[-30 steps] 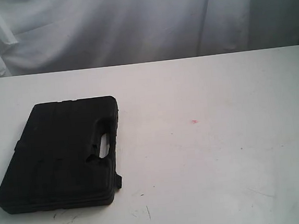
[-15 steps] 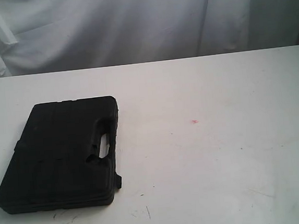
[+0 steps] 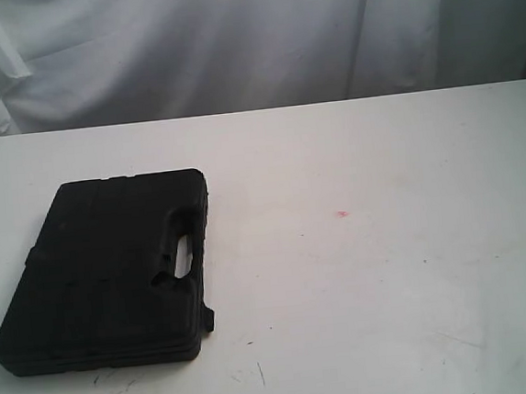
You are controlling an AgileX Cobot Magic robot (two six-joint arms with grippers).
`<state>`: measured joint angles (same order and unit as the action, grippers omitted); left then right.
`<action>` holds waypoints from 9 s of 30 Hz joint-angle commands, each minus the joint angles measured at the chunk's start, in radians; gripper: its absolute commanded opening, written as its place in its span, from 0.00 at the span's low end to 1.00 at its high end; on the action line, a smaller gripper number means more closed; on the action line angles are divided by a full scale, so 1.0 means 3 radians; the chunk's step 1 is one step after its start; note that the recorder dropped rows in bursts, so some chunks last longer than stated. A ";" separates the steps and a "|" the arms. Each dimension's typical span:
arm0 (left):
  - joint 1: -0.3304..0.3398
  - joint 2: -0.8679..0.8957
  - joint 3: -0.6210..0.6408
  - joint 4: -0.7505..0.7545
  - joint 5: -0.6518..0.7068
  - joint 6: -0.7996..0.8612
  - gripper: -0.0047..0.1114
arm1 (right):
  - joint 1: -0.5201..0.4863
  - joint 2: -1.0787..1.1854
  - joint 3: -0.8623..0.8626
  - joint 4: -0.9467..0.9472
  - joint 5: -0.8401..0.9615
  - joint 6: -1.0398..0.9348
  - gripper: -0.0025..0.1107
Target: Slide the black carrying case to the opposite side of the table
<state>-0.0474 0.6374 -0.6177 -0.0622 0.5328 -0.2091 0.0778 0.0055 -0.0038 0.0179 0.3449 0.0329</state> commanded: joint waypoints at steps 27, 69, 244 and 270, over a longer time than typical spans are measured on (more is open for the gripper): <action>-0.0438 0.2567 -0.1334 -0.0680 0.0837 0.0440 0.04 | 0.0004 -0.0018 0.0013 0.0004 0.0000 0.0011 0.02; -0.1602 0.4709 -0.2769 0.0355 0.0914 -0.0935 0.31 | 0.0004 -0.0018 0.0013 0.0004 0.0000 0.0011 0.02; -0.1933 0.2217 -0.0809 0.1753 -0.0914 -0.1815 0.04 | 0.0004 -0.0018 0.0013 0.0004 0.0000 0.0011 0.02; -0.0464 -0.0222 0.0859 0.1491 -0.0867 -0.1474 0.04 | 0.0004 -0.0018 0.0013 0.0004 0.0000 0.0011 0.02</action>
<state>-0.2585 0.6685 -0.4213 0.4247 0.3408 -0.6890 0.0778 0.0055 -0.0038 0.0179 0.3463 0.0329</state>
